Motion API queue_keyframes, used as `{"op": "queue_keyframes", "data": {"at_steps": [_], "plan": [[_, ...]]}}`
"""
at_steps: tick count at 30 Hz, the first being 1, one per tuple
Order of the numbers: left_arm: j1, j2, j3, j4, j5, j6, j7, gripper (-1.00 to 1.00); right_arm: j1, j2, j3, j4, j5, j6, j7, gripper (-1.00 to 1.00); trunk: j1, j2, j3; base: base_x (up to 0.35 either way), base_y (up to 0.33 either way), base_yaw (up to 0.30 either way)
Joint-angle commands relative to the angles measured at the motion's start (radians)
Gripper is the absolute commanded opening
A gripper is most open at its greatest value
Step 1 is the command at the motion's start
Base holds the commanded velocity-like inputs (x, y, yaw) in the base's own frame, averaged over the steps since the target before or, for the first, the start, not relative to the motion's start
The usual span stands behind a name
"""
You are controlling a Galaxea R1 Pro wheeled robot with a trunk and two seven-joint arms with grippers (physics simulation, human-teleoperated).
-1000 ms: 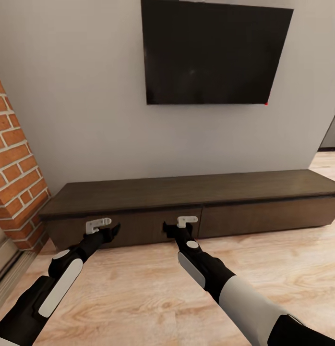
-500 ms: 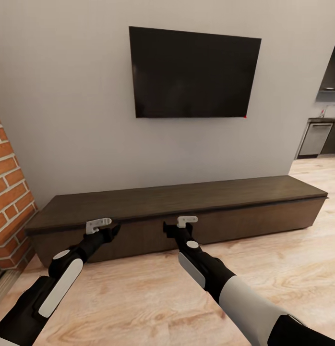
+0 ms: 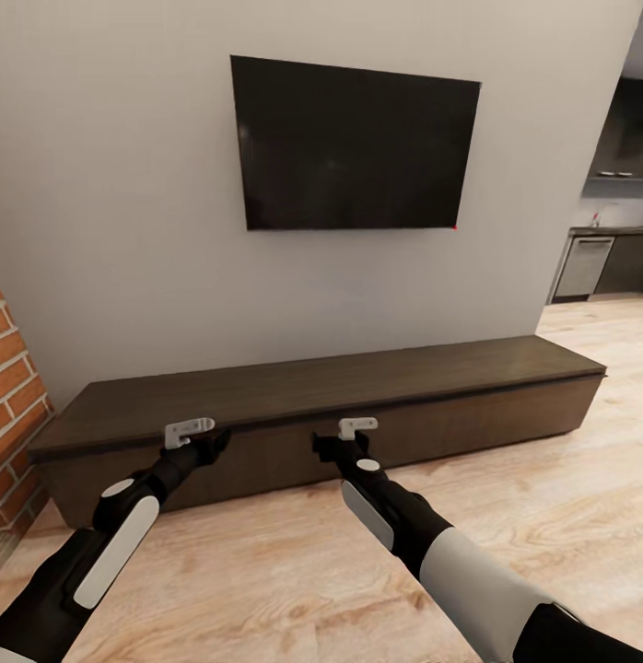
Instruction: Place each of the two pumpkins and all three candles from the living room inside a cabinet in the living room (use any cabinet), then make sure every cabinet is closed, and position the cauldron so it is next to a table in the living room.
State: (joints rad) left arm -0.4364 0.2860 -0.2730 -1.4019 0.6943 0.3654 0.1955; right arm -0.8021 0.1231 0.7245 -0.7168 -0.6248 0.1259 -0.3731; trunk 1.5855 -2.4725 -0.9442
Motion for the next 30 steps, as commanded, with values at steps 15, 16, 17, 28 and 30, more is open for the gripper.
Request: {"op": "queue_keyframes", "data": {"at_steps": [15,16,17,28,30], "plan": [[-0.001,0.004,-0.001,-0.003,0.011,0.001,0.007,1.0,-0.001,-0.002,-0.116,-0.003,-0.004,0.094,0.022,1.0,0.0,-0.001,-0.025,0.0,0.0,0.041],[-0.001,0.004,-0.001,-0.003,0.011,0.001,0.007,1.0,-0.002,-0.003,-0.116,-0.003,-0.004,0.094,0.023,1.0,0.0,-0.001,-0.027,0.0,0.0,0.064],[-0.001,0.004,-0.001,-0.003,0.011,0.001,0.007,1.0,-0.002,-0.003,-0.117,-0.003,-0.004,0.094,0.023,1.0,0.0,-0.001,-0.028,0.0,0.0,0.064],[-0.001,0.003,0.0,-0.003,0.011,0.002,0.008,1.0,-0.001,-0.003,-0.117,-0.003,-0.004,0.095,0.031,1.0,-0.019,0.034,-0.031,0.0,0.0,0.064],[-0.001,0.003,0.0,-0.003,0.011,0.002,0.008,1.0,-0.001,-0.003,-0.117,-0.003,-0.004,0.095,0.031,1.0,-0.027,0.048,-0.028,0.0,0.0,0.064]]}}
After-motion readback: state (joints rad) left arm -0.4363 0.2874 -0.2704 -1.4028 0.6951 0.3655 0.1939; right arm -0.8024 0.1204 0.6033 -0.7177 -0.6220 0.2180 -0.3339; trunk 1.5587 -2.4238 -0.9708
